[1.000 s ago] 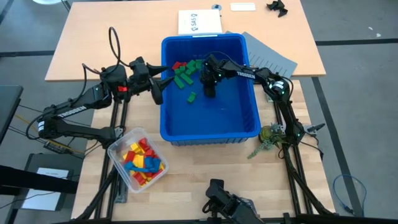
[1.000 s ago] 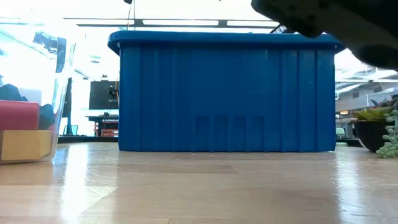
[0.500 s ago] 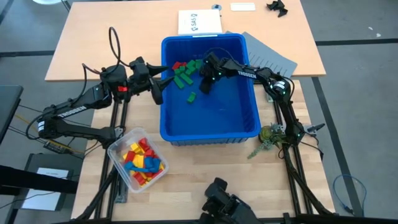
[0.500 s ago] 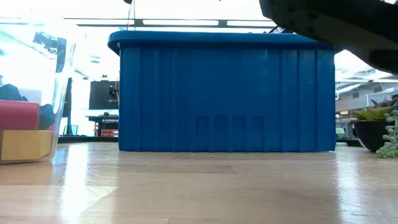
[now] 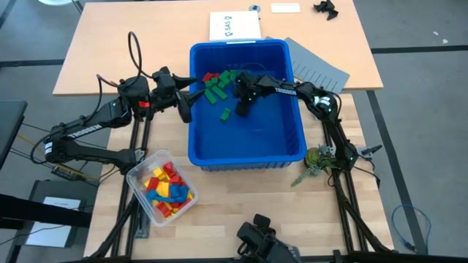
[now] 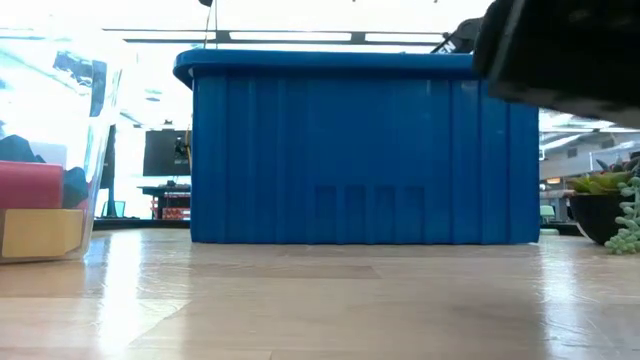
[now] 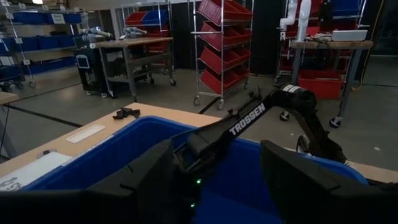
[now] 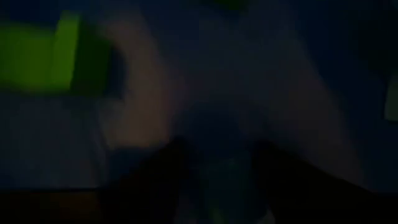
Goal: Sort Items/Unsort Items
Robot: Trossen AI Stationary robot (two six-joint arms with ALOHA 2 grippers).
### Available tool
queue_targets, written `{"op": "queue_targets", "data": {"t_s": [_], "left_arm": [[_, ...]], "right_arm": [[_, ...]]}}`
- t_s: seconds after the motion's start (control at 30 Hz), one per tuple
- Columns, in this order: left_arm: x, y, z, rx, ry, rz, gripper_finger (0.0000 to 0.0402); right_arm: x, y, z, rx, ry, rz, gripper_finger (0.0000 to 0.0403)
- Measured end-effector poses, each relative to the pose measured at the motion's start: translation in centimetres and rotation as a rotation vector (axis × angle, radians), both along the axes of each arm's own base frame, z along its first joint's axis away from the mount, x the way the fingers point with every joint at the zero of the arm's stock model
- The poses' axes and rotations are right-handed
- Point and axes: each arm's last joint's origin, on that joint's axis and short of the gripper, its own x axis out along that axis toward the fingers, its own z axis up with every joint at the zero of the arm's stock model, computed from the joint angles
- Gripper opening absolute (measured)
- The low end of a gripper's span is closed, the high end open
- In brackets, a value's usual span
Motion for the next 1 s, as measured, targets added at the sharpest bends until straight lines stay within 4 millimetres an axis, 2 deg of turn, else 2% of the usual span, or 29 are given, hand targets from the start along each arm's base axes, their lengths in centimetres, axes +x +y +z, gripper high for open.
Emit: {"op": "queue_targets", "data": {"t_s": [0.23, 0.4, 0.47, 0.6, 0.73, 0.83, 1.0], "left_arm": [[0.0, 0.0, 0.0, 0.000, 0.000, 0.000, 0.0248], [0.0, 0.0, 0.0, 0.000, 0.000, 0.000, 0.0248], [0.0, 0.0, 0.0, 0.000, 0.000, 0.000, 0.0248], [0.0, 0.0, 0.0, 0.000, 0.000, 0.000, 0.0248], [0.0, 0.0, 0.0, 0.000, 0.000, 0.000, 0.0248], [0.0, 0.0, 0.0, 0.000, 0.000, 0.000, 0.0248], [0.0, 0.0, 0.0, 0.000, 0.000, 0.000, 0.0248]], "right_arm": [[-1.5, 0.9, 0.4, -0.074, 0.251, 0.221, 0.0179], [-2.1, 1.2, 1.5, -0.095, 0.290, 0.260, 0.0176], [-2.2, 1.2, 2.6, -0.104, 0.255, 0.206, 0.0183], [-3.0, 1.0, 5.0, -0.065, 0.150, -0.030, 0.0213], [-4.0, 0.2, 5.2, 0.057, 0.072, -0.244, 0.0246], [-4.3, -0.3, 5.2, 0.127, 0.007, -0.282, 0.0264], [-4.4, -0.5, 5.1, 0.130, 0.005, -0.373, 0.0276]]}}
